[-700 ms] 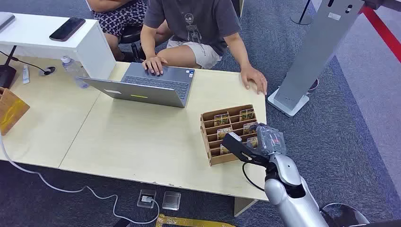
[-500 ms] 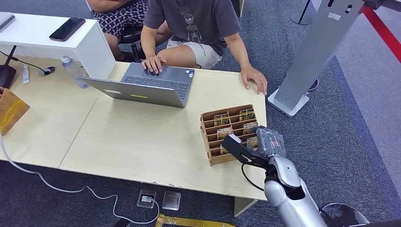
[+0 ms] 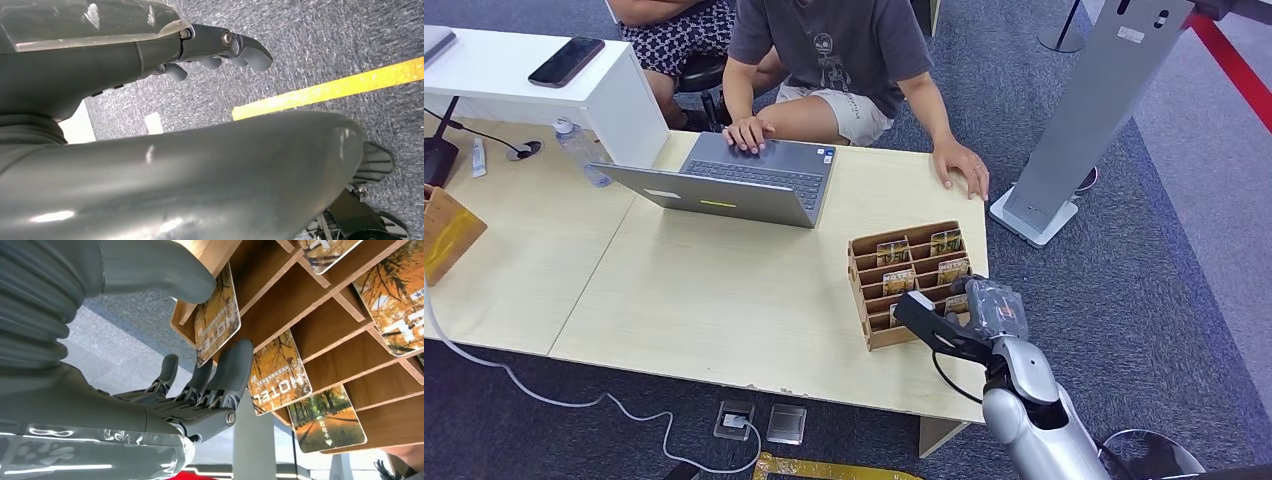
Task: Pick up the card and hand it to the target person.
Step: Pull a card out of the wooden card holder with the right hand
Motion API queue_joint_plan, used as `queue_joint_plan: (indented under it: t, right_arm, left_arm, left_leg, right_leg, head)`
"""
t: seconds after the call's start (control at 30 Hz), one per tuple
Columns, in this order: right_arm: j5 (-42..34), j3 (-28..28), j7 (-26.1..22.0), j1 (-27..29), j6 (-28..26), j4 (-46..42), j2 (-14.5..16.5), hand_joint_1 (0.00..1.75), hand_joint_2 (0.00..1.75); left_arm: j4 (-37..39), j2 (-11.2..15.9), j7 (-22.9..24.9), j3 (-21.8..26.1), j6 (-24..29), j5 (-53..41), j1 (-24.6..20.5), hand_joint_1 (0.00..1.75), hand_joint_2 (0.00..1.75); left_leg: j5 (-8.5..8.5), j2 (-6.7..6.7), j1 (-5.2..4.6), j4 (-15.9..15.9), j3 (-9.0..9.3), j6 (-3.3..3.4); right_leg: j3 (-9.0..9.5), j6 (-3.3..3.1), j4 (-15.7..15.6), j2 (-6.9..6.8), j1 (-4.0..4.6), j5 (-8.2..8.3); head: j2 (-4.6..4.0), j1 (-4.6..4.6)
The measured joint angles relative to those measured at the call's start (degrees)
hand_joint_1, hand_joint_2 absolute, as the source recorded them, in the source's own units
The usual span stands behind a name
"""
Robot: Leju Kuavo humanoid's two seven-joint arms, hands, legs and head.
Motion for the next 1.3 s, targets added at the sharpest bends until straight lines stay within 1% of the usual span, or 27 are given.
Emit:
queue_joint_plan:
  t: [0.23,0.33,0.53,0.57,0.67,0.77,1.13,1.3]
  right_arm:
    - [0.04,-0.05,0.21,0.41,-0.04,-0.02,-0.17,0.94,1.75]
    - [0.05,-0.05,0.21,0.48,-0.05,-0.11,-0.27,1.02,1.75]
    - [0.05,-0.10,0.22,0.70,-0.06,-0.27,-0.34,1.38,1.75]
    - [0.05,-0.11,0.22,0.70,-0.07,-0.31,-0.36,1.48,1.75]
    - [0.05,-0.14,0.23,0.70,-0.09,-0.46,-0.39,1.68,1.75]
    - [0.05,-0.15,0.27,0.71,-0.11,-0.62,-0.43,1.74,1.75]
    - [0.79,-0.16,-0.08,1.07,-0.54,-1.10,-0.57,1.75,1.75]
    - [1.85,-0.22,-0.28,1.67,-1.09,-3.02,-0.72,1.75,1.75]
  left_arm:
    - [0.00,0.00,0.00,-0.04,-0.26,-0.50,-0.01,0.00,0.00]
    - [0.00,0.00,0.00,-0.04,-0.26,-0.55,-0.01,0.00,0.00]
    - [0.00,0.00,0.00,-0.05,-0.28,-0.60,-0.02,0.00,0.00]
    - [0.00,0.00,0.00,-0.06,-0.28,-0.60,-0.02,0.00,0.00]
    - [0.00,0.00,0.00,-0.06,-0.31,-0.60,-0.02,0.00,0.00]
    - [0.00,0.00,0.00,-0.08,-0.33,-0.60,-0.02,0.00,0.00]
    - [0.00,0.00,-0.56,-0.05,-0.28,-0.26,-0.01,0.00,0.00]
    - [0.00,0.00,-0.81,-0.04,-0.30,0.25,0.01,0.00,0.00]
  left_leg:
    - [0.00,0.00,0.00,0.00,0.00,0.00]
    - [0.00,0.00,0.00,0.00,0.01,0.00]
    - [0.00,0.01,0.00,0.00,0.02,0.00]
    - [0.00,0.01,0.00,0.00,0.02,0.00]
    - [0.00,0.01,0.00,0.00,0.01,0.00]
    - [0.00,0.01,0.00,0.00,0.01,0.00]
    - [0.00,0.00,0.00,0.00,0.02,0.00]
    - [0.00,0.01,0.00,0.00,0.01,0.00]
  right_leg:
    - [0.00,0.00,0.00,0.00,0.00,0.00]
    - [0.00,0.00,0.00,0.00,0.00,0.00]
    - [0.00,0.00,0.00,0.00,0.00,0.00]
    - [0.00,0.00,0.00,0.00,0.00,0.00]
    - [0.00,0.00,0.00,0.00,0.00,0.00]
    - [0.00,0.00,0.00,0.00,0.00,0.00]
    - [0.02,0.00,0.00,0.00,0.00,0.00]
    - [0.00,0.00,0.00,0.00,0.00,0.00]
  head:
    - [0.00,0.00]
    - [0.00,0.01]
    - [0.00,-0.01]
    - [0.00,-0.01]
    - [0.00,-0.01]
    - [0.00,-0.01]
    - [0.00,-0.01]
    - [0.00,0.00]
